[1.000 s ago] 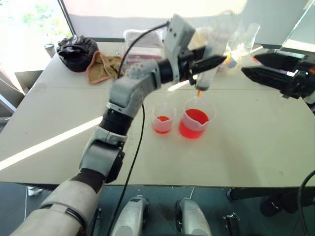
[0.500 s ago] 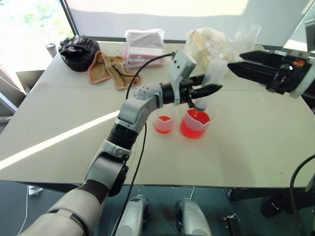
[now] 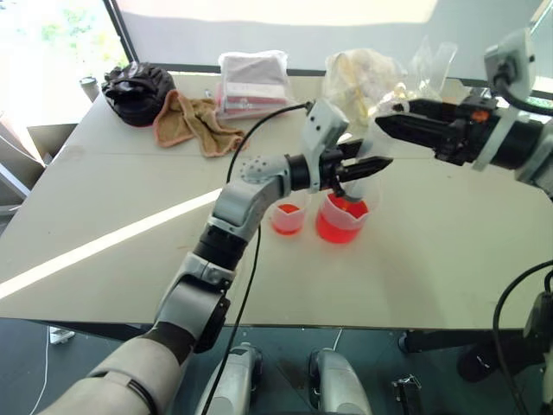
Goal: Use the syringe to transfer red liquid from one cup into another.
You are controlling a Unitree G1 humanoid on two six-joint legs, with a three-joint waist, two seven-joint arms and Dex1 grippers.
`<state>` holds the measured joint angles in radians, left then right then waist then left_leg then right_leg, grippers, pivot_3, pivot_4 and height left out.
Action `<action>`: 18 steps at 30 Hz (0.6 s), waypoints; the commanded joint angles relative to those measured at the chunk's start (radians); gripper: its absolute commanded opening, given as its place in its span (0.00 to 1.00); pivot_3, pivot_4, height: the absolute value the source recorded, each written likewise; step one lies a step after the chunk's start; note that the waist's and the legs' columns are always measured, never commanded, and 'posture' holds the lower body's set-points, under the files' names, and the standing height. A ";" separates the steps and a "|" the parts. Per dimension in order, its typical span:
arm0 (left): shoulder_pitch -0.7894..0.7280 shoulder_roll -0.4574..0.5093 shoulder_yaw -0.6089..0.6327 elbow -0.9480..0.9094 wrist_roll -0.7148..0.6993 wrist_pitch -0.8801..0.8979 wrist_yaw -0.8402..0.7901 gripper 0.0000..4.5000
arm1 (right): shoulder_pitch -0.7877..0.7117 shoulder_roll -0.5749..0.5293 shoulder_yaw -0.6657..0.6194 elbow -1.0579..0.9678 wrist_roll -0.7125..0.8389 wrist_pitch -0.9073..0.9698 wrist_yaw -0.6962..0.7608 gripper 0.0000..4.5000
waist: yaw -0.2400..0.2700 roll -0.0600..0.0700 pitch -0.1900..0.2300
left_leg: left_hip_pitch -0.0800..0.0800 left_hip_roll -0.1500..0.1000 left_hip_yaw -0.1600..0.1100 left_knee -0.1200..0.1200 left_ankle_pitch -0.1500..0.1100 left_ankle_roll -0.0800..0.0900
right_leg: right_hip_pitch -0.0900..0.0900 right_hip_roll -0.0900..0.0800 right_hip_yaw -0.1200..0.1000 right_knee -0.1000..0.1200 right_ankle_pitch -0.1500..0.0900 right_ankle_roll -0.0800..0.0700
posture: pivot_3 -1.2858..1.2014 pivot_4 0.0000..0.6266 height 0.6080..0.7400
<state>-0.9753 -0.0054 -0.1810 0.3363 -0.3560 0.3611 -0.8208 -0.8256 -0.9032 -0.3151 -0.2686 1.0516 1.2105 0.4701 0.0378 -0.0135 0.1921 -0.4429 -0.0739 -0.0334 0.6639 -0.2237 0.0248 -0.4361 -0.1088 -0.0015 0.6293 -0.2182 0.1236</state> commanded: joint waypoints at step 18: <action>0.050 -0.013 -0.026 -0.062 0.029 0.005 -0.008 0.32 | -0.084 0.015 -0.024 0.014 -0.007 -0.053 0.022 0.00 | 0.000 0.000 0.000 | 0.000 0.000 0.000 0.000 0.000 0.000 | 0.000 0.000 0.000 0.000 0.000 0.000 | 0.52 0.24 1.00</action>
<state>-0.9361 -0.0057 -0.1751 0.3052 -0.3355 0.3598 -0.8160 -0.8515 -0.8818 -0.2825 -0.2361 1.0294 1.2010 0.4879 0.0379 -0.0136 0.1921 -0.4429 -0.0739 -0.0335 0.6639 -0.2237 0.0248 -0.4361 -0.1088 -0.0014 0.6291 -0.2182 0.1236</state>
